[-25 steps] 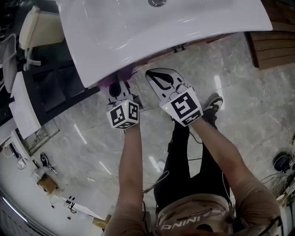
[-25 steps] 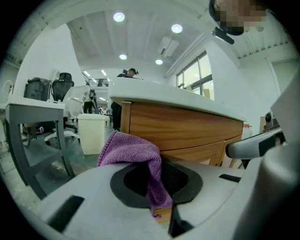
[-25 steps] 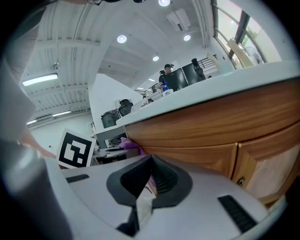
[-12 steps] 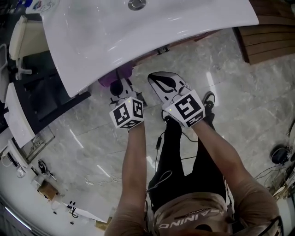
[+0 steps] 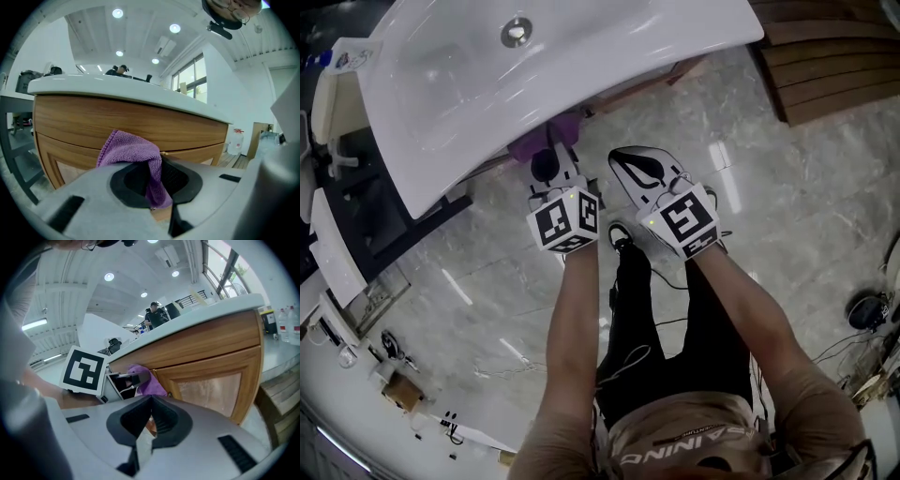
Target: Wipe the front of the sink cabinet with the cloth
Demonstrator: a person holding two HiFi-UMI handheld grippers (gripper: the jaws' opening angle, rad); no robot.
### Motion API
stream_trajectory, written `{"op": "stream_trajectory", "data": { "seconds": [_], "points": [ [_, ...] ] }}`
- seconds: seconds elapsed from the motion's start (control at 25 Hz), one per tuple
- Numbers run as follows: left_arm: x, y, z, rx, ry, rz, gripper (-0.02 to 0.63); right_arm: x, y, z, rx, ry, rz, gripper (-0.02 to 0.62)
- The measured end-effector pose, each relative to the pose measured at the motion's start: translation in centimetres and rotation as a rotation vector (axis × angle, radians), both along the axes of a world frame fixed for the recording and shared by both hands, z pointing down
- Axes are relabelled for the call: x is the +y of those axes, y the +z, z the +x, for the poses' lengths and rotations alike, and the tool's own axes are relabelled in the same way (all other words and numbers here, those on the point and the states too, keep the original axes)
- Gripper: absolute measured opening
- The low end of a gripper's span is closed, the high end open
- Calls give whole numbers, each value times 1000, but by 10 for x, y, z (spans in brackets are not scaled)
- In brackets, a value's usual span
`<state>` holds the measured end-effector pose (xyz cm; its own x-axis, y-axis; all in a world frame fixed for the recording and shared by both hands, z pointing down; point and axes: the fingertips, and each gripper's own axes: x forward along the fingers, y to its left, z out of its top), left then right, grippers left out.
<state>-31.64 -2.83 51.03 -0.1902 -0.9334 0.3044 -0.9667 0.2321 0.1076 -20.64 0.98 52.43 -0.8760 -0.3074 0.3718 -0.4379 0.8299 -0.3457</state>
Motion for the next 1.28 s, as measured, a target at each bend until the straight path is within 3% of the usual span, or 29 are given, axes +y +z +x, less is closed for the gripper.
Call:
{"op": "stream_trajectory", "data": {
  "seconds": [0.84, 1.28],
  "points": [
    [-120, 20, 202, 75, 185, -19, 37, -102, -5, 164, 39, 101, 23, 11],
    [-156, 21, 267, 112, 267, -13, 37, -128, 2, 217, 57, 142, 21, 11]
  ]
}}
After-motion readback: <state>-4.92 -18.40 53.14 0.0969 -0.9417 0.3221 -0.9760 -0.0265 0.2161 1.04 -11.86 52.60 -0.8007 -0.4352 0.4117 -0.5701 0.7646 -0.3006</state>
